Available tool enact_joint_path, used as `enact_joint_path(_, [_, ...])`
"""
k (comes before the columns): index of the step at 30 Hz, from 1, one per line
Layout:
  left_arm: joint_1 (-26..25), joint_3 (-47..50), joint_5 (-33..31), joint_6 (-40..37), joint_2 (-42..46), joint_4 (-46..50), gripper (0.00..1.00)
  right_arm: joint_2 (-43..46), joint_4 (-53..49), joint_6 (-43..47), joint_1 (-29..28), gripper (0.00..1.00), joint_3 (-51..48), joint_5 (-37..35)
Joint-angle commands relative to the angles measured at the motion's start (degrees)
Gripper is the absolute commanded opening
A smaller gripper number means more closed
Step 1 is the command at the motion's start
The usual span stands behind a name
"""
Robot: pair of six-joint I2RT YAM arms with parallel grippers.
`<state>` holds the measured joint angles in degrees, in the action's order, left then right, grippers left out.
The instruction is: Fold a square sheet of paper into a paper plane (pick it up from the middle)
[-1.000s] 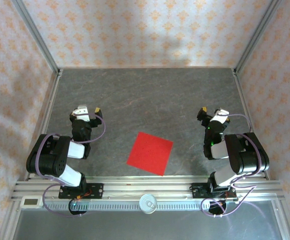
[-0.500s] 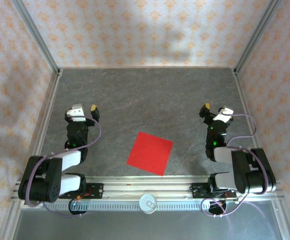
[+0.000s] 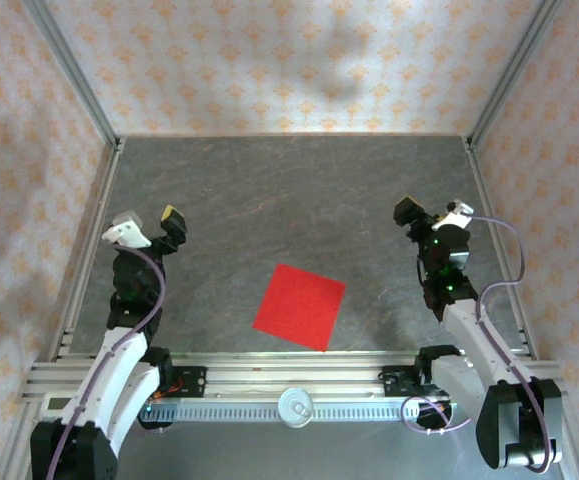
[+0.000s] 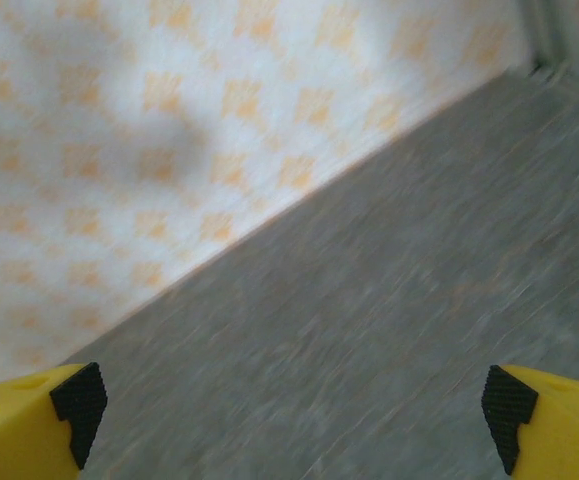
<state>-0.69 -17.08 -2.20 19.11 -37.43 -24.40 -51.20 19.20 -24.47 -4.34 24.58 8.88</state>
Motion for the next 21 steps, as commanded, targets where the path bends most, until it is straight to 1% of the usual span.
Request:
enact_joint_path(1, [0.23, -3.01, 4.97, 7.88, 2.85, 12.03, 0.99, -0.69, -8.62, -8.52, 0.12, 0.94, 2.52, 14.46])
enact_joint_path(3, [0.17, -4.9, 8.06, 9.91, 3.24, 16.35, 0.99, -1.98, -9.15, -11.1, -0.35, 0.91, 2.59, 20.64])
enact_joint_path(5, [0.19, -6.7, 8.92, 11.38, 2.9, 20.39, 0.99, -3.11, -10.48, -14.04, -2.79, 0.88, 2.4, 22.09])
enact_joint_path(6, [0.17, -7.27, 9.06, 13.62, 2.59, 22.09, 0.99, -3.69, -11.61, -14.84, -4.77, 0.86, 2.53, 21.76])
enact_joint_path(9, [0.17, -9.19, 10.33, 14.55, 1.31, 26.15, 0.99, -5.06, -15.39, -15.77, -12.07, 0.84, 3.2, 19.22])
enact_joint_path(12, [0.2, -11.22, 11.36, 15.22, -0.15, 30.25, 0.99, -6.17, -16.38, -18.32, -19.22, 0.81, 2.68, 16.22])
enact_joint_path(13, [0.17, -11.68, 11.79, 15.42, -0.51, 31.19, 0.99, -6.68, -16.71, -18.93, -21.05, 0.8, 2.54, 16.17])
enact_joint_path(15, [0.2, -11.99, 13.63, 15.87, -1.23, 32.35, 0.99, -8.02, -16.76, -20.92, -24.84, 0.76, 2.02, 16.21])
enact_joint_path(17, [0.21, -11.66, 15.73, 16.28, -1.29, 33.01, 0.99, -9.28, -15.73, -21.94, -28.74, 0.74, 1.7, 16.76])
enact_joint_path(19, [0.26, -11.7, 14.07, 18.43, -0.99, 36.3, 0.99, -10.91, -16.06, -22.11, -32.34, 0.74, 2.19, 16.24])
enact_joint_path(20, [0.25, -11.28, 14.68, 17.38, -0.52, 36.15, 0.99, -11.83, -16.3, -22.09, -33.75, 0.74, 2.36, 15.94])
enact_joint_path(21, [0.32, -10.69, 16.62, 16.01, -0.01, 35.29, 0.99, -12.75, -16.17, -22.19, -34.96, 0.74, 2.24, 15.65])
